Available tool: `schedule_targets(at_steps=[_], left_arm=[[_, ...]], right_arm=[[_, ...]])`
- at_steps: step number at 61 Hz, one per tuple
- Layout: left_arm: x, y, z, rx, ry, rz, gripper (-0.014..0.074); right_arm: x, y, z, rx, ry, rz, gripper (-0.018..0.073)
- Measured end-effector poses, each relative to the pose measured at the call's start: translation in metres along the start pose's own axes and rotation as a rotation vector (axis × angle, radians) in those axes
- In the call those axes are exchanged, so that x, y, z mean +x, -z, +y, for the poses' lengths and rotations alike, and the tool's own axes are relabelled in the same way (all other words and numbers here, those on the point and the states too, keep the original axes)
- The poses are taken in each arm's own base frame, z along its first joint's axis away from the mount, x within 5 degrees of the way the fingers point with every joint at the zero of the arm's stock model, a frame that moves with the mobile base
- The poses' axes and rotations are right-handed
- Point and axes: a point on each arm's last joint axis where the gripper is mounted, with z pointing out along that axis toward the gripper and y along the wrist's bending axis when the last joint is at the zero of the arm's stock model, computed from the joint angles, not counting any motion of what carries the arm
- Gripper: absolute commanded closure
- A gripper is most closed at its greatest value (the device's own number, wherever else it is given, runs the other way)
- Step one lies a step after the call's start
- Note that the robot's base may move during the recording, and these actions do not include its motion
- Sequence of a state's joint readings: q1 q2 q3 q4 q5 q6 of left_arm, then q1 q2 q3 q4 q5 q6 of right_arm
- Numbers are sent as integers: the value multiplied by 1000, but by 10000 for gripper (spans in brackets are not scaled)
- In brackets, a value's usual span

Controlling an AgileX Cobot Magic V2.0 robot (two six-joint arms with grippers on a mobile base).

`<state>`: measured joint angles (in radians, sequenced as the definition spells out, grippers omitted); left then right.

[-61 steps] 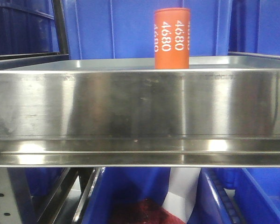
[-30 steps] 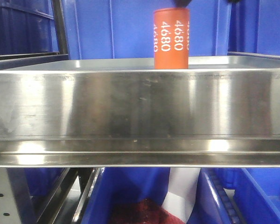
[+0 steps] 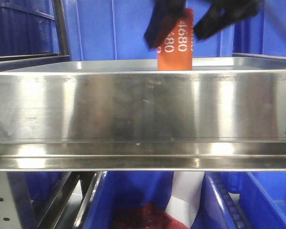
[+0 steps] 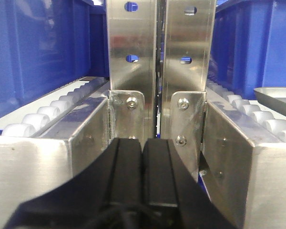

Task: Grab orange capacitor from left shelf to right conveyor
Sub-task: 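Lower the right gripper over the orange capacitor and close on it, then lift the orange capacitor up off the shelf with the right gripper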

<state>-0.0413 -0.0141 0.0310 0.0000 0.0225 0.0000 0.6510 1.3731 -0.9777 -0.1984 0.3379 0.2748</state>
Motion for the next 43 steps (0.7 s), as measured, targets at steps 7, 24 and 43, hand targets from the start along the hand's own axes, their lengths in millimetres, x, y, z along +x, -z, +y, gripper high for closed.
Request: schedule_targets(at_steps=[7,24,43], left_arm=[[0,0,0,0,0,0,701],[0,0,0,0,0,0,701],[0,0,0,0,0,0,701]], right_arm=[[0,-7,1,-8,1,-14,49],[-2,-9,2,-17,-4,-37,482],[-10,22,0,-13,-10,-87,507]])
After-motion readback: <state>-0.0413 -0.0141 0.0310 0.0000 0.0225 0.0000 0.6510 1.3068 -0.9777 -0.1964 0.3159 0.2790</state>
